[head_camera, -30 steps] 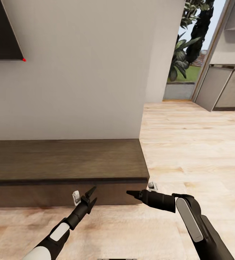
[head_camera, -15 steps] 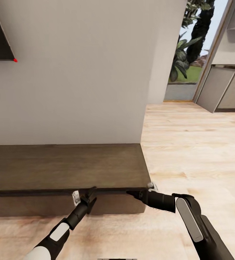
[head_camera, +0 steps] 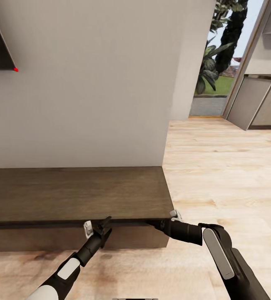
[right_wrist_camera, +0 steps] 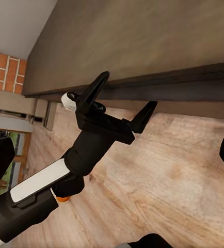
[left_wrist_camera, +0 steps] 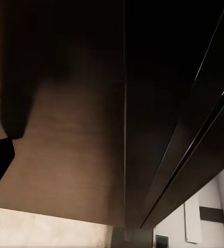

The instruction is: Place each of the two pumpkins and all three candles from the living room inside a cabinet in the living room (use any cabinet), then make sure every cabinet is closed, and position the cauldron so it is next to a table in the living room.

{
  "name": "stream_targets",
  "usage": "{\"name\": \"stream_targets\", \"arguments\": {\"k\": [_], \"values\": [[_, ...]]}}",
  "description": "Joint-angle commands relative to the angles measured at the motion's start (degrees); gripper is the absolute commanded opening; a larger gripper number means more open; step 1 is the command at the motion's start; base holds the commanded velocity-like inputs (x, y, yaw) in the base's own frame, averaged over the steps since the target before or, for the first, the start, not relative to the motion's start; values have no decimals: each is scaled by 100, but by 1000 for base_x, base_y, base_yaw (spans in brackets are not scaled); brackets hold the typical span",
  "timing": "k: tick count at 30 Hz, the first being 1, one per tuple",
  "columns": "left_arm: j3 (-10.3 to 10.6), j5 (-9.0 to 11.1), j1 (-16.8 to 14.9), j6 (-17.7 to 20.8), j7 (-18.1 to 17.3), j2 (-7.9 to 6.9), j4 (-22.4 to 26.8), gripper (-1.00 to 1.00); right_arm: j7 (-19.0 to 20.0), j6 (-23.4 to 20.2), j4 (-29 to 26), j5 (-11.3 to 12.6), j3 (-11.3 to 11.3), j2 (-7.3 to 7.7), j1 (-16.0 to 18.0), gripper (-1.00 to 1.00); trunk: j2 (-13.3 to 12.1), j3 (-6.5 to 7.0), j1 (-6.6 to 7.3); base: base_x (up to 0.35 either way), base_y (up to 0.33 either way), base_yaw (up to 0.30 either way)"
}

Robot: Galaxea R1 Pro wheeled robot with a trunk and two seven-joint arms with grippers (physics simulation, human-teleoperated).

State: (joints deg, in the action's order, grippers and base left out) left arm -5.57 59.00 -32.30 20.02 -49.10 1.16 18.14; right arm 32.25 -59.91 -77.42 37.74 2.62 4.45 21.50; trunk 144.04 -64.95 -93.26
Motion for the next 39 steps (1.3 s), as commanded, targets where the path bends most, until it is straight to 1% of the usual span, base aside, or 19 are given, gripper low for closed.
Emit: {"name": "stream_targets", "arguments": {"k": [1,10,25,28,39], "values": [[-94,51,-31,65,-4,7,5,100,45,-9,-1,-40,2,3,3,100,2,-4,1,-31,0,0],[-92,51,-31,65,-12,7,5,100,45,-9,-1,-44,2,3,3,100,2,-4,1,-152,0,0],[-94,51,-31,70,-14,7,8,100,45,-9,-1,-42,2,3,3,100,2,-4,1,-5,0,0],[-92,51,-31,72,-19,7,12,100,45,-9,-1,-45,2,3,3,100,6,-70,-7,0,0,0],[-87,51,-31,74,-16,7,14,100,43,-9,-1,-47,2,3,3,100,6,-70,-7,0,0,0]]}}
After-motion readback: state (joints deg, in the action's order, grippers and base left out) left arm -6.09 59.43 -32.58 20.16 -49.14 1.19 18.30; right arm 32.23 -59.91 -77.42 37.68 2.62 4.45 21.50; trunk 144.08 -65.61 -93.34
